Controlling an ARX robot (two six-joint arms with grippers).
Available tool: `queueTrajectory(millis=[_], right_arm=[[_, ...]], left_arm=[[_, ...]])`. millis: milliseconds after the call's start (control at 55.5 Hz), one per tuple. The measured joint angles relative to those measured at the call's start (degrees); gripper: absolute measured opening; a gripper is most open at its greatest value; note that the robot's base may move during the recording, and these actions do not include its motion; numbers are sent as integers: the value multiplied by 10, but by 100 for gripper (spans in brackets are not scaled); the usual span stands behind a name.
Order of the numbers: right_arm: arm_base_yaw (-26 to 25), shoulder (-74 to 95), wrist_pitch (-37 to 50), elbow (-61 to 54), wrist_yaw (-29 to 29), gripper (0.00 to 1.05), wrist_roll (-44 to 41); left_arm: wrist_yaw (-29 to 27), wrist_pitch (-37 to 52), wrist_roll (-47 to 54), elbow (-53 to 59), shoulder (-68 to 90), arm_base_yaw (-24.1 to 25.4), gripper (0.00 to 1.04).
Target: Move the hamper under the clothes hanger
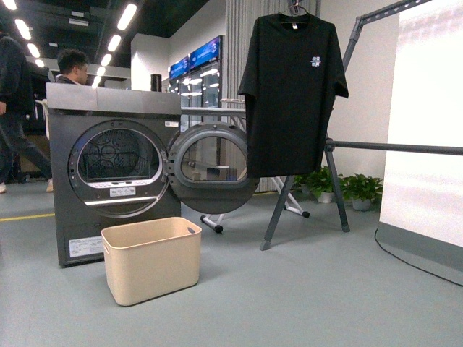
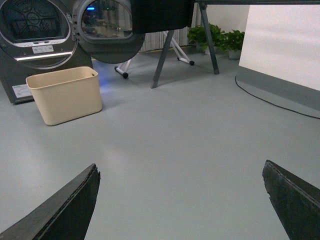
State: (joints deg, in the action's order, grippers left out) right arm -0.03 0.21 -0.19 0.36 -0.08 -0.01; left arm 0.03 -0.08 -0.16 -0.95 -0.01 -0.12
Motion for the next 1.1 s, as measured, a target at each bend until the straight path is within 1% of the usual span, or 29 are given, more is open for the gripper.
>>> queueTrajectory(millis=[1098], right_arm=[[0, 0, 0, 0, 0, 97, 0]], left_arm=[[0, 0, 0, 0, 0, 0, 98]])
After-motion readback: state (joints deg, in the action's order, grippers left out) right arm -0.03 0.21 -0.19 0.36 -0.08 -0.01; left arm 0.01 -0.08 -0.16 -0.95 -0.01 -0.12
